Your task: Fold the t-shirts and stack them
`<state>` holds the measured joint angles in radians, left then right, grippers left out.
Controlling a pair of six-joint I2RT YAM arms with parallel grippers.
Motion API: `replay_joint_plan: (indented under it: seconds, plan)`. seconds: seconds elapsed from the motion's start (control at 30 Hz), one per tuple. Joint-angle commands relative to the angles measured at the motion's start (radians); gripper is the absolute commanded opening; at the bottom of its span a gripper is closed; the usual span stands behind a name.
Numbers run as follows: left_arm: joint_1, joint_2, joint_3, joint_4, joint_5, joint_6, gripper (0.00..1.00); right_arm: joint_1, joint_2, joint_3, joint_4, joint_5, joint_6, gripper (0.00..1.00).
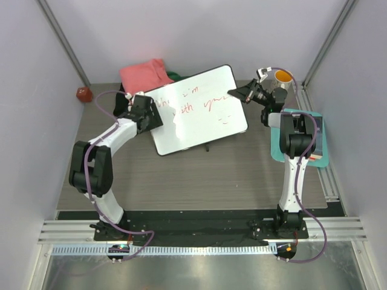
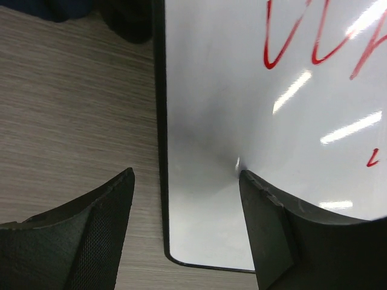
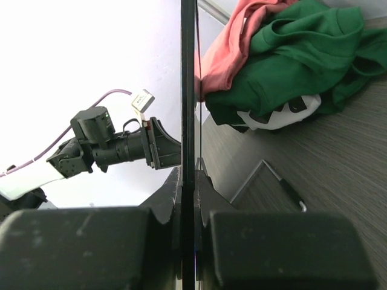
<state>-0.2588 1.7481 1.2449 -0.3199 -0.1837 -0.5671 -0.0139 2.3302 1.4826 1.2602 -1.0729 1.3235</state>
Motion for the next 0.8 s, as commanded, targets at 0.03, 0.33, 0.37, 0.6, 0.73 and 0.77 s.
replay_joint_plan:
  seconds: [0.03, 0.33, 0.37, 0.6, 0.73, 0.77]
  plan:
    - [0.03, -0.062, -0.028, 0.028, -0.04, -0.082, 0.72, -0.003, -0.061, 0.085, 0.409, 0.085, 0.034, 0.01]
    - [0.029, -0.024, -0.073, 0.119, 0.025, -0.119, 0.7, -0.012, -0.063, 0.053, 0.409, 0.08, 0.031, 0.01]
    - [0.03, -0.021, -0.082, 0.139, 0.042, -0.122, 0.7, -0.011, -0.062, 0.053, 0.409, 0.077, 0.031, 0.01]
    - [0.03, 0.03, -0.093, 0.232, 0.101, -0.142, 0.7, -0.012, -0.052, 0.05, 0.409, 0.076, 0.034, 0.01]
    - [0.035, 0.063, -0.11, 0.257, 0.125, -0.166, 0.7, -0.015, -0.046, 0.051, 0.409, 0.08, 0.039, 0.01]
    - [0.036, 0.071, -0.114, 0.268, 0.134, -0.181, 0.7, -0.015, -0.045, 0.051, 0.409, 0.08, 0.04, 0.01]
